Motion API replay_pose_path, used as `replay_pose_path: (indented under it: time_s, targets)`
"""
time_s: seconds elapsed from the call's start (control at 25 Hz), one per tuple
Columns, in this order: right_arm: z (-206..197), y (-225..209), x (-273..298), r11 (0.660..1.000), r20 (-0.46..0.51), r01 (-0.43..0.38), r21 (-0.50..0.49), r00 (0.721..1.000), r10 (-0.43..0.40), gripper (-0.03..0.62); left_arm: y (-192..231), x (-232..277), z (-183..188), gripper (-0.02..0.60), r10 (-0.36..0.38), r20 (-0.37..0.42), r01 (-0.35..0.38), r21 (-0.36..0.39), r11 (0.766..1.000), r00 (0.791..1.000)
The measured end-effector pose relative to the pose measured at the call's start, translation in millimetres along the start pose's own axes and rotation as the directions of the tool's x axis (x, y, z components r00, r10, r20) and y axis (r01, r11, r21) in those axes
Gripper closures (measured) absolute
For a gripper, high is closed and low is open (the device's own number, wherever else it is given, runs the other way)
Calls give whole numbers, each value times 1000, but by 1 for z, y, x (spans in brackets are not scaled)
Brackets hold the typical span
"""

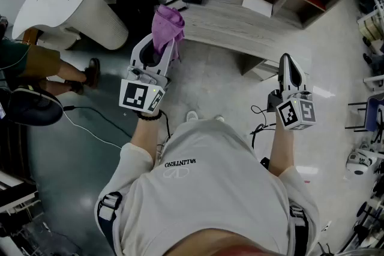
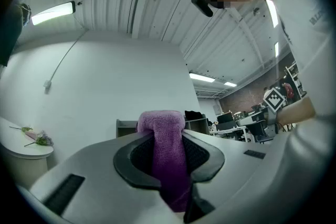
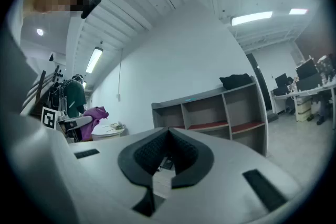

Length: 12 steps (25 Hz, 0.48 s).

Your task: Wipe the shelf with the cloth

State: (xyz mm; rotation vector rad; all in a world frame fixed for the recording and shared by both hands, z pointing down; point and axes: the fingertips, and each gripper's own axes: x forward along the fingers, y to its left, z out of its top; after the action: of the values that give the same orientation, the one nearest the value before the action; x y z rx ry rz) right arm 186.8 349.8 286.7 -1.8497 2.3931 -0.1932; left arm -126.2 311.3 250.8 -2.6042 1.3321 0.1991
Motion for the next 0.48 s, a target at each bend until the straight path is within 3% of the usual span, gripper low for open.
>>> replay_pose_path:
  time_s: [0.48]
  targets:
    - [1,17,6,1000,27,-3,16,1000,2,595,12,-11,-5,492,-6,-11,6,-16,1000,1000]
